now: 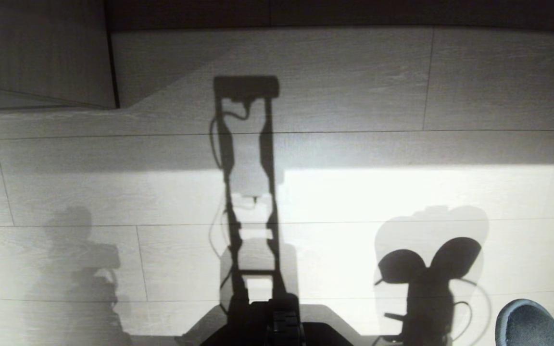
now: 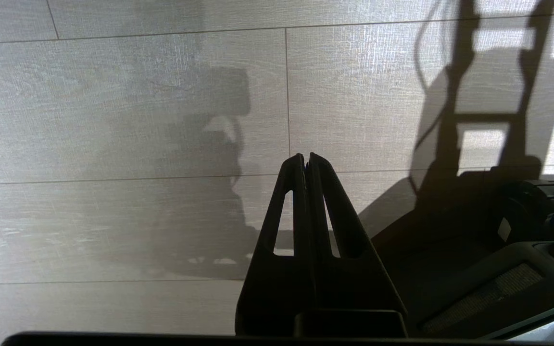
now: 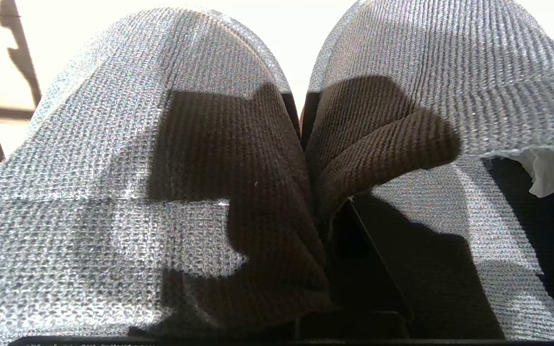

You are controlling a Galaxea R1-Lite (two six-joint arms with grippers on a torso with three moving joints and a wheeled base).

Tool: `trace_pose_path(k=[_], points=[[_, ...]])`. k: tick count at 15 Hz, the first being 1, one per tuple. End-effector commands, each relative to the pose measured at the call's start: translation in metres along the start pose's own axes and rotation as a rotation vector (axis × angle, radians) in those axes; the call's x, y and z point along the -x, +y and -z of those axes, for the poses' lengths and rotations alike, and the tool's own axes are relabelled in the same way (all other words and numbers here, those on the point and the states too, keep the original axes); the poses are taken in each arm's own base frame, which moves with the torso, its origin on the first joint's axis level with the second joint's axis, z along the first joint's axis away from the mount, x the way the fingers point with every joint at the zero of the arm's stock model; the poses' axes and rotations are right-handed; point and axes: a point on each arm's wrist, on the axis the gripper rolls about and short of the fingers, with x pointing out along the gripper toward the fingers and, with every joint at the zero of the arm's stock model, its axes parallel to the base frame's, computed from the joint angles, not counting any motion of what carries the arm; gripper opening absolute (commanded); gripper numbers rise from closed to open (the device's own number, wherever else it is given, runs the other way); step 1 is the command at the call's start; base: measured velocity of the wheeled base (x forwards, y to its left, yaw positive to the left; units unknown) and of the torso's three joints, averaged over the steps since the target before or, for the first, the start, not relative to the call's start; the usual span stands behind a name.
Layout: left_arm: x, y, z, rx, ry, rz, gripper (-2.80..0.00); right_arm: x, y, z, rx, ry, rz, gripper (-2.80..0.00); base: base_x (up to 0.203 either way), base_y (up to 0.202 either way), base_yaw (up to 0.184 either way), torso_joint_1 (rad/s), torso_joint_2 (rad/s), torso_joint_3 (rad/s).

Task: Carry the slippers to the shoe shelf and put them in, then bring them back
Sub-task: Place the slippers on the floor

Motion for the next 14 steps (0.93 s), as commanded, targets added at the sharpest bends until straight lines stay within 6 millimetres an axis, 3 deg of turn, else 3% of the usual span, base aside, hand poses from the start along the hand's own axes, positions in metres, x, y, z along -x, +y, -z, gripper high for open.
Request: trace_pose_path(k=[1,5,9,12,14], points=[[0.0,0.0,0.0,0.0,0.0,0.0,-2.8,0.0,0.0,0.0,0.001,0.003,0.0,-2.8,0.0,0.0,0.0,0.0,0.0,0.0],[0.0,0.0,0.0,0.0,-0.001,0.0,-2.8,0.002,0.0,-0.009,0.009,-0.033,-0.003,-2.8,0.0,0.0,0.0,0.0,0.0,0.0],[0.0,0.0,0.0,0.0,-0.001,0.0,-2.8,0.007,0.001,-0.058,0.002,-0.08,-0.038,-2.8,0.0,0.0,0.0,0.0,0.0,0.0],[0.0,0.0,0.0,0.0,-0.001,0.0,-2.8,-0.02,0.001,-0.106,-0.014,-0.032,-0.049,-2.8,0.0,0.0,0.0,0.0,0.0,0.0],[0.0,0.0,0.0,0.0,-0.001,0.0,-2.8,-0.054,0.001,-0.132,-0.015,-0.009,-0.049,-2.8,0.0,0.0,0.0,0.0,0.0,0.0]])
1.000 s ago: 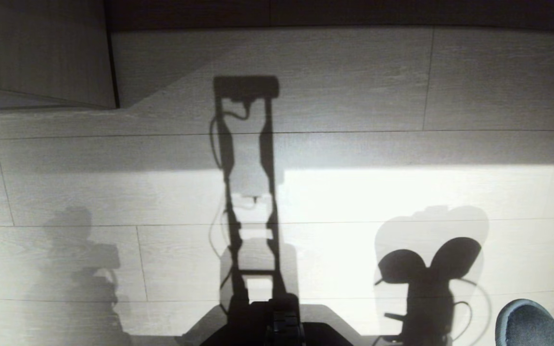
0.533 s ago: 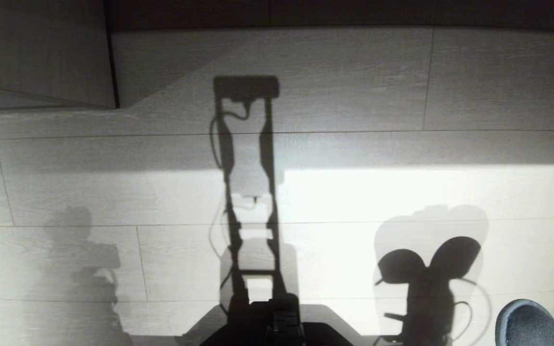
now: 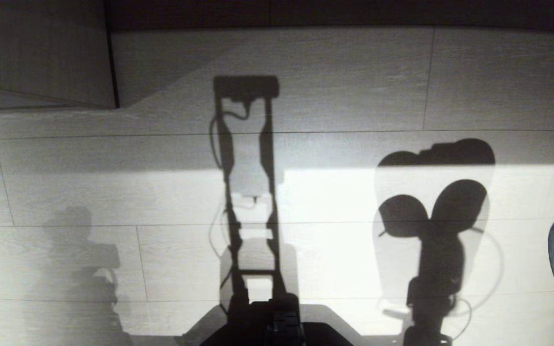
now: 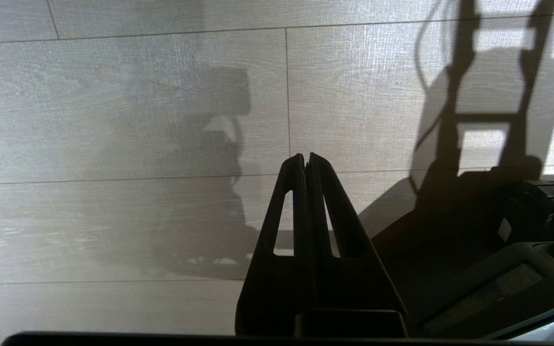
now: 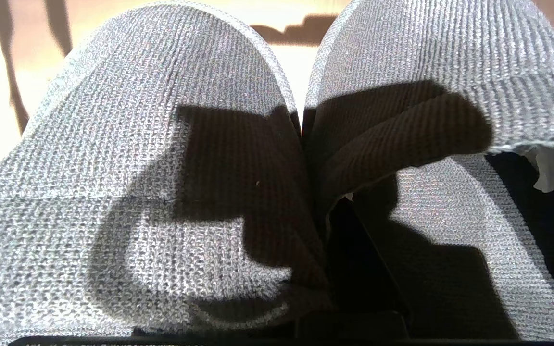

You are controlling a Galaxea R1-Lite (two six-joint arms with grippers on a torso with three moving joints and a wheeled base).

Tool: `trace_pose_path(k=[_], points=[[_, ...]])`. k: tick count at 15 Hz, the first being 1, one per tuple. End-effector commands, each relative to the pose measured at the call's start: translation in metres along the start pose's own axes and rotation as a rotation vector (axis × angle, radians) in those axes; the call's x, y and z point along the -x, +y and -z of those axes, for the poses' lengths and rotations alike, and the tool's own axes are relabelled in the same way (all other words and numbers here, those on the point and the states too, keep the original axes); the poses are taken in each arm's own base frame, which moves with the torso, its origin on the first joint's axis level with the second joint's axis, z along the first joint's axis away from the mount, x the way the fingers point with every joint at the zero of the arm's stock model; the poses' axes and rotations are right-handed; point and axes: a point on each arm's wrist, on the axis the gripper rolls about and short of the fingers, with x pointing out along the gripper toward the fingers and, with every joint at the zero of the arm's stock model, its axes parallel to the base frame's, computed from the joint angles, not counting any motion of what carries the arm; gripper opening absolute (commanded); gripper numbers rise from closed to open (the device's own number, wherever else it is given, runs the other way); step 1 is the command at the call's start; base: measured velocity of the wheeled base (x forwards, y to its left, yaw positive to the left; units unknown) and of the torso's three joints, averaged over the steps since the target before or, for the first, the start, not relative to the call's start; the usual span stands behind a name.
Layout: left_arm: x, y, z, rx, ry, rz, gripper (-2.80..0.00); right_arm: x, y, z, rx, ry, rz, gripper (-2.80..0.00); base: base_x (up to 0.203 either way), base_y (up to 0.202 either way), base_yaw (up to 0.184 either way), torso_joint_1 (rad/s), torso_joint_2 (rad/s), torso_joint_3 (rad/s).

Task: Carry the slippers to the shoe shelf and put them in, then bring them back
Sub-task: Place the slippers on the floor

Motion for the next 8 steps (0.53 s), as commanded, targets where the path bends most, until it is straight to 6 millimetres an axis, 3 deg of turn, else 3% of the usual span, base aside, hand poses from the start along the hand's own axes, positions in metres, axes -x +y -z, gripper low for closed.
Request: trace_pose_path(k=[1,4,8], points=[[0.0,0.0,0.0,0.0,-0.001,0.0,-2.8,-0.059,-0.003,-0.02,-0.005,0.105,0.006,-2.8,0.0,0.0,0.0,0.0,0.0,0.0],[0.0,0.0,0.0,0.0,-0.001,0.0,-2.8,-0.091,-0.006,-0.042,0.004,-0.014,0.03,-2.8,0.0,0.0,0.0,0.0,0.0,0.0],[0.0,0.0,0.0,0.0,-0.001,0.0,-2.8,-0.18,-0.023,-0.031,0.025,-0.042,0.087,-2.8,0.0,0.0,0.0,0.0,0.0,0.0]])
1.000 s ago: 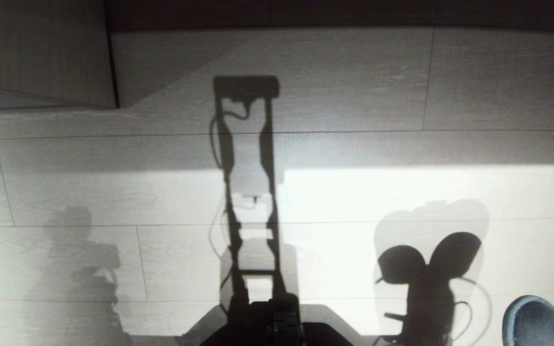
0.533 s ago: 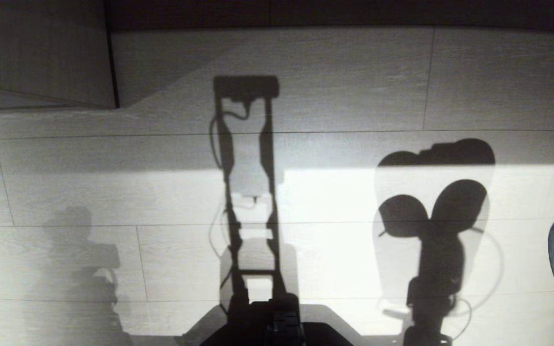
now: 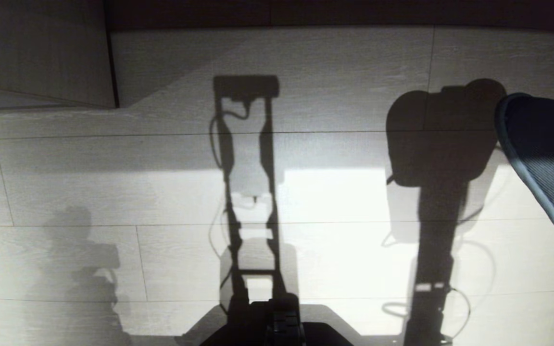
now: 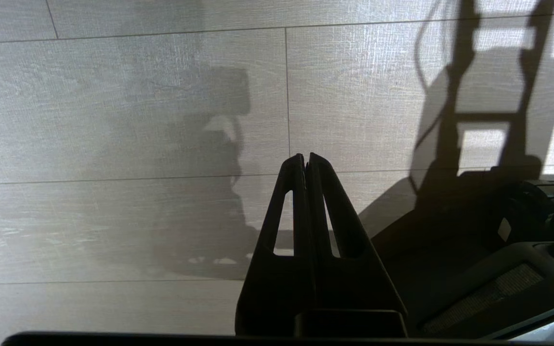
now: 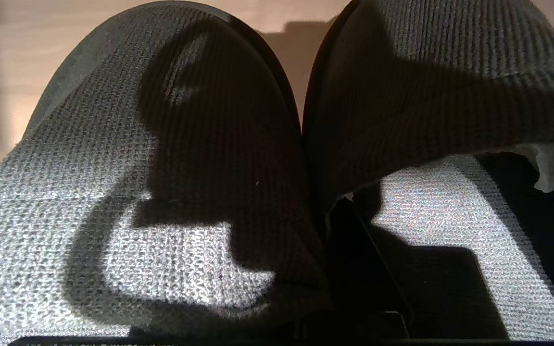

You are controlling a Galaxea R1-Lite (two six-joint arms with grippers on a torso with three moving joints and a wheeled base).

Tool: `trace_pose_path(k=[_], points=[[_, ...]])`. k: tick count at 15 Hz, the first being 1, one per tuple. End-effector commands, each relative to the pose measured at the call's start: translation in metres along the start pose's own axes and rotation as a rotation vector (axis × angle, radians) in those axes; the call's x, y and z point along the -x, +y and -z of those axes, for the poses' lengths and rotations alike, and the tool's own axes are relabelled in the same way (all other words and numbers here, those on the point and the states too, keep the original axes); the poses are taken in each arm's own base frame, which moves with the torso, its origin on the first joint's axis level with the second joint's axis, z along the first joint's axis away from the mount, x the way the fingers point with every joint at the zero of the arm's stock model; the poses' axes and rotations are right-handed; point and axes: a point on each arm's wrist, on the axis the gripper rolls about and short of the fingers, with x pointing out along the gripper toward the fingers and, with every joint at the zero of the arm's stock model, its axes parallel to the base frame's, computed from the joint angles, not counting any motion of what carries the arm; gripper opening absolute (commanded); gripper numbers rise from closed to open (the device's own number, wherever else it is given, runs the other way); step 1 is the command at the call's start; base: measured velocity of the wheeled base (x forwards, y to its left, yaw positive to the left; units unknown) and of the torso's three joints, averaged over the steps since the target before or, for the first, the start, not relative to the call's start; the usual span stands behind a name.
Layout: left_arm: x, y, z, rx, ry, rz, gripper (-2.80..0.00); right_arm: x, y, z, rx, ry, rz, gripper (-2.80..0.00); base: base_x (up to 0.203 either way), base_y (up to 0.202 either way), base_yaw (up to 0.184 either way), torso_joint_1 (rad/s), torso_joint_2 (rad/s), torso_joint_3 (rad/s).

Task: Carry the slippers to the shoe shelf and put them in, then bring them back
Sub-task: Place the slippers on the floor

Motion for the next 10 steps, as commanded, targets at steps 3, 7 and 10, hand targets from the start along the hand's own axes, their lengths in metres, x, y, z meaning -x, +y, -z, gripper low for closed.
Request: trace_pose_path(k=[3,7,10], points=[[0.0,0.0,0.0,0.0,0.001,0.0,-2.8,-0.095,-0.012,0.029,0.025,-0.062,0.043,-2.8,0.0,0.0,0.0,0.0,0.0,0.0],[0.0,0.0,0.0,0.0,-0.001,0.0,-2.8,-0.158,-0.015,0.023,0.064,-0.282,0.053,-2.8,0.0,0.0,0.0,0.0,0.0,0.0],[0.0,0.0,0.0,0.0,-0.001,0.0,-2.8,-0.173,-0.011,0.018,0.072,-0.356,0.049,-2.8,0.0,0.0,0.0,0.0,0.0,0.0]])
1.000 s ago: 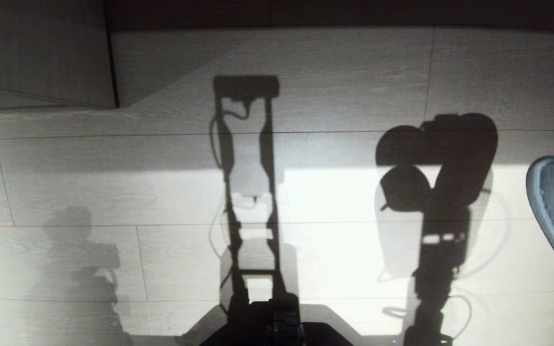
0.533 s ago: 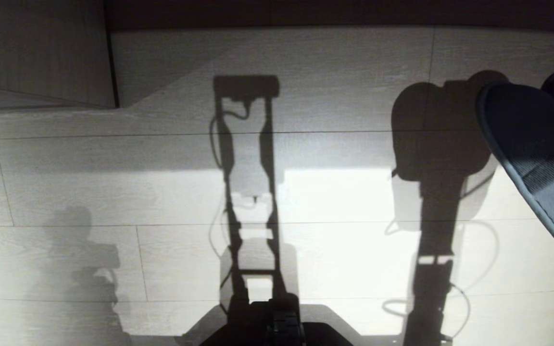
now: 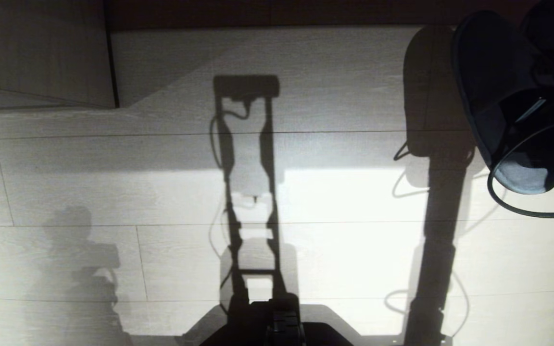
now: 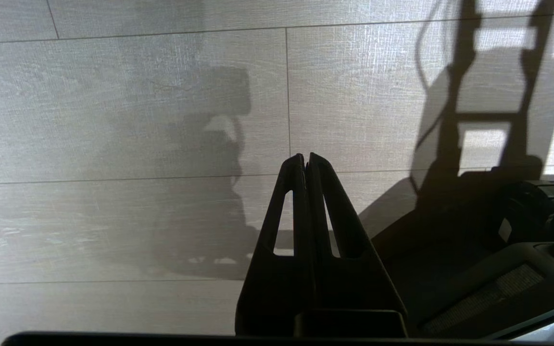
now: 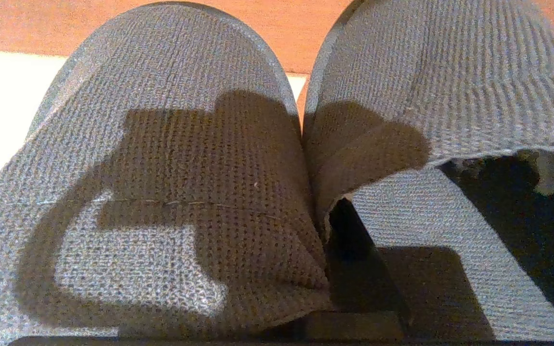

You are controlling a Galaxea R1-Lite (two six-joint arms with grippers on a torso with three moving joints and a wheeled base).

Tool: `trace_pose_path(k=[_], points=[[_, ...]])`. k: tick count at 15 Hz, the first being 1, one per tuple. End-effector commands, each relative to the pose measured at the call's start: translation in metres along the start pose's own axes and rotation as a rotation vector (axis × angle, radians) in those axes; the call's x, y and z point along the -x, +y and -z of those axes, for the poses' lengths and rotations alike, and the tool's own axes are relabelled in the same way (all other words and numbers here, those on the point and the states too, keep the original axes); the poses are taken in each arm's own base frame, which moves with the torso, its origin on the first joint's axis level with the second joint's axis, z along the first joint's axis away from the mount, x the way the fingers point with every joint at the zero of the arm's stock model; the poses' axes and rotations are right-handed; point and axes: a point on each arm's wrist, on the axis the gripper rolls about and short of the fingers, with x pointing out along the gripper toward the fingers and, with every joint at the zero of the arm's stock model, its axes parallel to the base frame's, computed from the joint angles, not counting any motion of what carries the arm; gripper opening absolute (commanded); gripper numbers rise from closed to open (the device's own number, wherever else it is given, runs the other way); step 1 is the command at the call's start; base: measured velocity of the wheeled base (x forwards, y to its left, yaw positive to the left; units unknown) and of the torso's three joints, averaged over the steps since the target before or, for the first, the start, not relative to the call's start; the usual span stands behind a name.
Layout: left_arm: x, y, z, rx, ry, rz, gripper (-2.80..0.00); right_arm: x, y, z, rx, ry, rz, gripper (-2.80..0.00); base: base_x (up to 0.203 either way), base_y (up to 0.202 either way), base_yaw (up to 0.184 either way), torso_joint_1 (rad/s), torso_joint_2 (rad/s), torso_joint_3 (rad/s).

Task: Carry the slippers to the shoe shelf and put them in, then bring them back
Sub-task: Place the slippers on the floor

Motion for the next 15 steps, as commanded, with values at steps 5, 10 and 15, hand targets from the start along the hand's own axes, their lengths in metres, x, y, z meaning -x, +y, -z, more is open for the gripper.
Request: trace_pose_path(k=[5,10,15], points=[[0.0,0.0,0.0,0.0,-0.001,0.0,-2.8,-0.081,0.014,0.026,-0.008,-0.187,-0.014,-2.8,0.0,0.0,0.0,0.0,0.0,0.0],[0.0,0.0,0.0,0.0,-0.001,0.0,-2.8,-0.119,0.032,0.056,0.025,-0.28,0.012,-2.8,0.0,0.0,0.0,0.0,0.0,0.0],[0.0,0.0,0.0,0.0,-0.001,0.0,-2.8,-0.133,0.035,0.075,0.052,-0.305,0.02,-2.8,0.0,0.0,0.0,0.0,0.0,0.0]])
